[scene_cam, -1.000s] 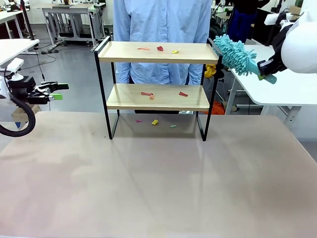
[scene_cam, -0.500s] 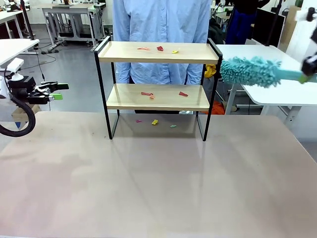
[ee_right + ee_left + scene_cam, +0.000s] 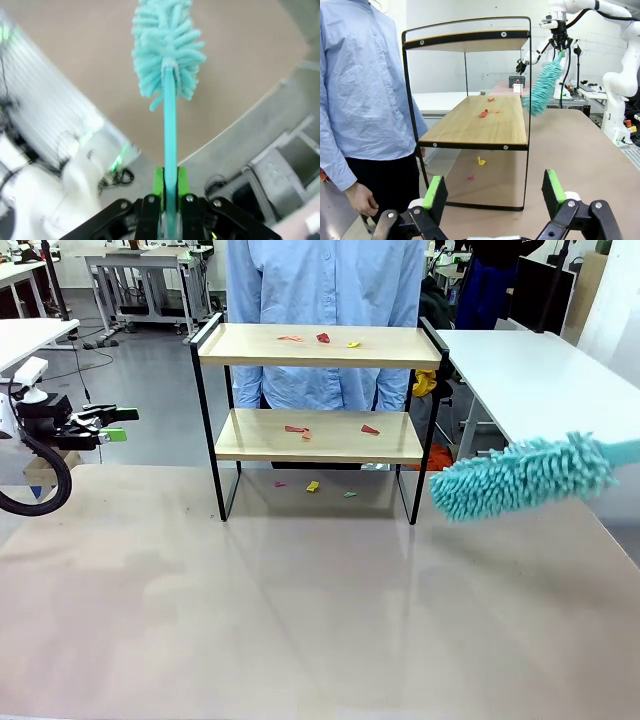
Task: Clean the shelf.
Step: Clean the specific section of the Shelf indicated by the human with the Duster.
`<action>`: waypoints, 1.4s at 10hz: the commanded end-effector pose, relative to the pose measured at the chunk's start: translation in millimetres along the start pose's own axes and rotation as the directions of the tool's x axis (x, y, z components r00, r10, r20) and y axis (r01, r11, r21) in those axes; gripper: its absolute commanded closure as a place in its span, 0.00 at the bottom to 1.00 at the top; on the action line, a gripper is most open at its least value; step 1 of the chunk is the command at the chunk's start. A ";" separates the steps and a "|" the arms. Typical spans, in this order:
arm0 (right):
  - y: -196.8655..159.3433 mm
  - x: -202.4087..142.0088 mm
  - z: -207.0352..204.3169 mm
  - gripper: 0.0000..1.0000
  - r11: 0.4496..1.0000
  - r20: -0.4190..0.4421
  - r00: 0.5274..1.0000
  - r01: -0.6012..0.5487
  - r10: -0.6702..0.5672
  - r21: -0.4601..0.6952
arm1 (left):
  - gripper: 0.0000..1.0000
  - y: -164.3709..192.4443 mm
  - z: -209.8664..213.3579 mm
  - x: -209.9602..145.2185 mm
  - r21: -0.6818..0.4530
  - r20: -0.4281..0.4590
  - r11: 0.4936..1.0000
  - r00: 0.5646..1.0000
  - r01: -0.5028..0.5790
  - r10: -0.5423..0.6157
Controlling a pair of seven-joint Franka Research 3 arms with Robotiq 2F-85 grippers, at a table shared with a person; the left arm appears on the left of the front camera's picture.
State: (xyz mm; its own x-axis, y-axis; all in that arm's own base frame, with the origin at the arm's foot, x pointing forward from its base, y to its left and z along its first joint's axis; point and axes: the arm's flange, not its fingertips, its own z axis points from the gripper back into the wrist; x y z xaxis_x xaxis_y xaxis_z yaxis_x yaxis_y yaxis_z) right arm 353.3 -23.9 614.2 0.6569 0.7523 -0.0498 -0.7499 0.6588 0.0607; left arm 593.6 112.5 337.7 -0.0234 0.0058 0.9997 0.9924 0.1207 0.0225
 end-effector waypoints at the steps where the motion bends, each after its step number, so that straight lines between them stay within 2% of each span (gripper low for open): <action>1: 26.1 -0.2 5.6 0.87 0.982 -0.057 0.981 -0.184 0.185 0.035 | 0.00 -0.8 0.3 3.5 0.000 0.000 1.000 1.000 0.000 0.000; 3: 62.5 17.0 -18.5 0.87 0.940 -0.050 0.945 -0.315 0.324 0.128 | 0.00 -0.8 0.3 3.5 0.000 0.000 1.000 1.000 0.000 0.000; 5: 87.3 34.9 -56.9 0.87 0.902 -0.068 0.914 -0.379 0.400 0.208 | 0.00 -0.8 0.3 3.5 0.000 0.000 1.000 1.000 0.000 0.000; 7: 101.7 48.0 -84.3 0.87 0.885 -0.068 0.899 -0.408 0.432 0.222 | 0.00 -0.8 0.3 3.5 0.000 0.000 1.000 1.000 0.000 0.000; 8: 103.5 53.8 -95.3 0.87 0.895 -0.047 0.908 -0.401 0.417 0.193 | 0.00 -0.8 0.3 3.5 0.000 0.000 1.000 1.000 0.000 0.000; 9: 103.8 48.0 -78.6 0.87 0.897 -0.093 0.910 -0.375 0.405 0.235 | 0.00 -0.8 0.3 3.5 0.000 0.000 1.000 1.000 0.000 0.000; 14: 103.8 48.0 -78.6 0.87 0.897 -0.093 0.910 -0.375 0.405 0.235 | 0.00 -0.8 0.3 3.5 0.000 0.000 1.000 1.000 0.000 0.000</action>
State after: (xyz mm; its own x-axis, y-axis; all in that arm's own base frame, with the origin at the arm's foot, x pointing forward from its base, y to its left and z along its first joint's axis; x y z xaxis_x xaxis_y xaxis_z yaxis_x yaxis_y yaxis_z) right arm 300.4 84.4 535.4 0.2845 0.9520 -0.1133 -0.9031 0.3058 0.3015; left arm 593.6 112.5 337.7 -0.0234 0.0056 0.9997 0.9924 0.1207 0.0226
